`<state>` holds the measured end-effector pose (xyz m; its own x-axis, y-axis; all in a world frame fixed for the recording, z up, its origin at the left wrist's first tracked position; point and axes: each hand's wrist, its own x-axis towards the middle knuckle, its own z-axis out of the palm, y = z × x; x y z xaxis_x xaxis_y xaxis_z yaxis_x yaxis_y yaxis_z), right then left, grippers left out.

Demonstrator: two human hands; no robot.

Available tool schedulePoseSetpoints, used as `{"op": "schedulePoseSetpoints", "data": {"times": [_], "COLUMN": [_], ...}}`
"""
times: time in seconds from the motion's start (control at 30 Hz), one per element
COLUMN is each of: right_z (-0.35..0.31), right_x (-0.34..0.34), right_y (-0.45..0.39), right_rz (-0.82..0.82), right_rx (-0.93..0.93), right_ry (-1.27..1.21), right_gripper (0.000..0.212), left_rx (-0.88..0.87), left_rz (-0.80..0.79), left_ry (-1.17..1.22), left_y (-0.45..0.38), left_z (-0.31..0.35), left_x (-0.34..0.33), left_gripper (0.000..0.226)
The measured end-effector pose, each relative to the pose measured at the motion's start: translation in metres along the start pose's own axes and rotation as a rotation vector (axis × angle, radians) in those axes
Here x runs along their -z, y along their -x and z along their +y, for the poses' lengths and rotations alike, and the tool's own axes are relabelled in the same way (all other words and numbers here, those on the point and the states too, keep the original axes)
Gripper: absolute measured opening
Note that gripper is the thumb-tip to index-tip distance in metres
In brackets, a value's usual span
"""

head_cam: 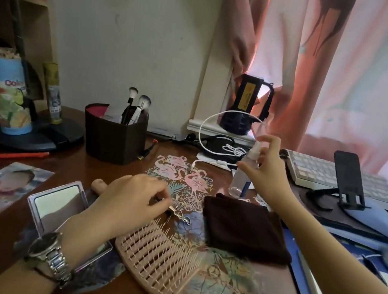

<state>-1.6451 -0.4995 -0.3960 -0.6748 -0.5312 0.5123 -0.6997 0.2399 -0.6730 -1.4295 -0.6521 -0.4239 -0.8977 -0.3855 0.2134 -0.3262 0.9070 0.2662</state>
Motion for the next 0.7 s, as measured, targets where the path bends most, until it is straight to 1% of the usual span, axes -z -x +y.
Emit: {"op": "schedulePoseSetpoints", "data": {"times": [0.17, 0.33, 0.47, 0.63, 0.7], "right_z": [0.022, 0.037, 0.043, 0.042, 0.042], "right_x": [-0.016, -0.024, -0.027, -0.027, -0.025], "right_y": [-0.014, -0.018, -0.015, -0.012, -0.012], "right_rz": [0.019, 0.053, 0.058, 0.042, 0.030], "right_rx": [-0.011, -0.046, -0.025, -0.020, -0.024], "right_ry": [-0.001, 0.033, 0.052, 0.092, 0.095], "right_gripper": [0.057, 0.057, 0.056, 0.059, 0.059], "left_rx": [0.030, 0.019, 0.005, -0.002, 0.012], "left_rz": [0.016, 0.037, 0.050, 0.064, 0.047], "left_ry": [0.023, 0.012, 0.014, 0.019, 0.019], "left_y": [-0.003, -0.005, -0.005, -0.005, -0.005], "left_z": [-0.011, -0.013, -0.016, -0.017, -0.018], "left_x": [-0.007, -0.011, -0.012, -0.013, -0.012], "left_gripper": [0.023, 0.022, 0.023, 0.031, 0.033]}}
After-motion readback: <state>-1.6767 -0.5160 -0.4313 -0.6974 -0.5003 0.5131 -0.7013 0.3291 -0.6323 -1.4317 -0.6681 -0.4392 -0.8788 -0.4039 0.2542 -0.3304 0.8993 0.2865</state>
